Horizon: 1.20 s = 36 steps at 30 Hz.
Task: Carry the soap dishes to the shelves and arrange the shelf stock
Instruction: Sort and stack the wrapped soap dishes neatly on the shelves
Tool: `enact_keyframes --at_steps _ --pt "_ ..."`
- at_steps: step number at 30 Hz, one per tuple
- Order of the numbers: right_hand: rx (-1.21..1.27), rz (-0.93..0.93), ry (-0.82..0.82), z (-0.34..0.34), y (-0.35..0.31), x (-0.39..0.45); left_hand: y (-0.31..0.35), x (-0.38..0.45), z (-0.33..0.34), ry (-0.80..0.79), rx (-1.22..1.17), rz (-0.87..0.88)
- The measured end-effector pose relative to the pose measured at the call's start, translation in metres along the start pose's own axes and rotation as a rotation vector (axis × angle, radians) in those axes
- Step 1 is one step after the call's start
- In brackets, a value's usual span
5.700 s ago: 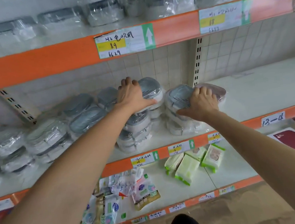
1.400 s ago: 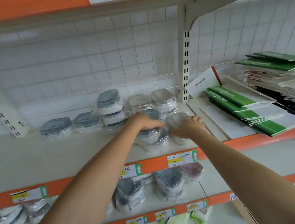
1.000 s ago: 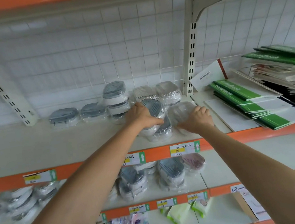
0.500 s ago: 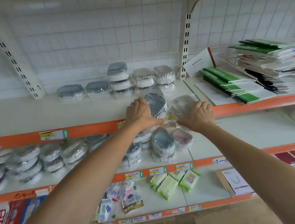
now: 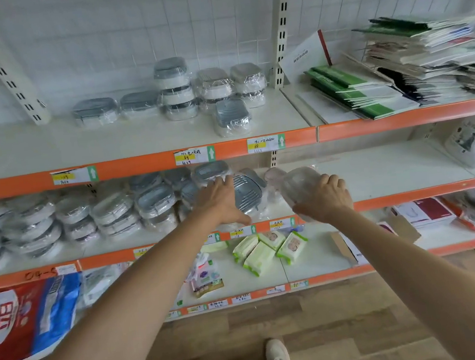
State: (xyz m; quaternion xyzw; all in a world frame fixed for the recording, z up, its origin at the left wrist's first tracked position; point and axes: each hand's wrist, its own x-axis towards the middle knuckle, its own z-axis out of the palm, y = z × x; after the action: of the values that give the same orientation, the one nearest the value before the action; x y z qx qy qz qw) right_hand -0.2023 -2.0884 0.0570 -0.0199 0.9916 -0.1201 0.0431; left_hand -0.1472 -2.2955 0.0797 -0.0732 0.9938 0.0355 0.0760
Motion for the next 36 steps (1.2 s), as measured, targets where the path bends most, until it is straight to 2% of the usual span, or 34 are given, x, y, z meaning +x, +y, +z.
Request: enact_keyframes --at_steps 10,19,29,36 --pt "-0.012 0.007 -0.16 0.041 0.027 0.025 0.011 0.025 0.044 -0.108 -0.062 -0.045" --pt "0.003 0.03 -0.234 0.056 0.086 0.085 0.073 0.081 0.08 -0.21 -0.118 -0.026" --pt "0.03 0.051 -0.32 0.098 0.149 0.143 0.14 0.147 0.137 -0.18 -0.066 0.032" --pt "0.052 0.018 -0.209 0.154 0.176 0.192 0.155 0.2 0.194 -0.073 -0.048 0.047"
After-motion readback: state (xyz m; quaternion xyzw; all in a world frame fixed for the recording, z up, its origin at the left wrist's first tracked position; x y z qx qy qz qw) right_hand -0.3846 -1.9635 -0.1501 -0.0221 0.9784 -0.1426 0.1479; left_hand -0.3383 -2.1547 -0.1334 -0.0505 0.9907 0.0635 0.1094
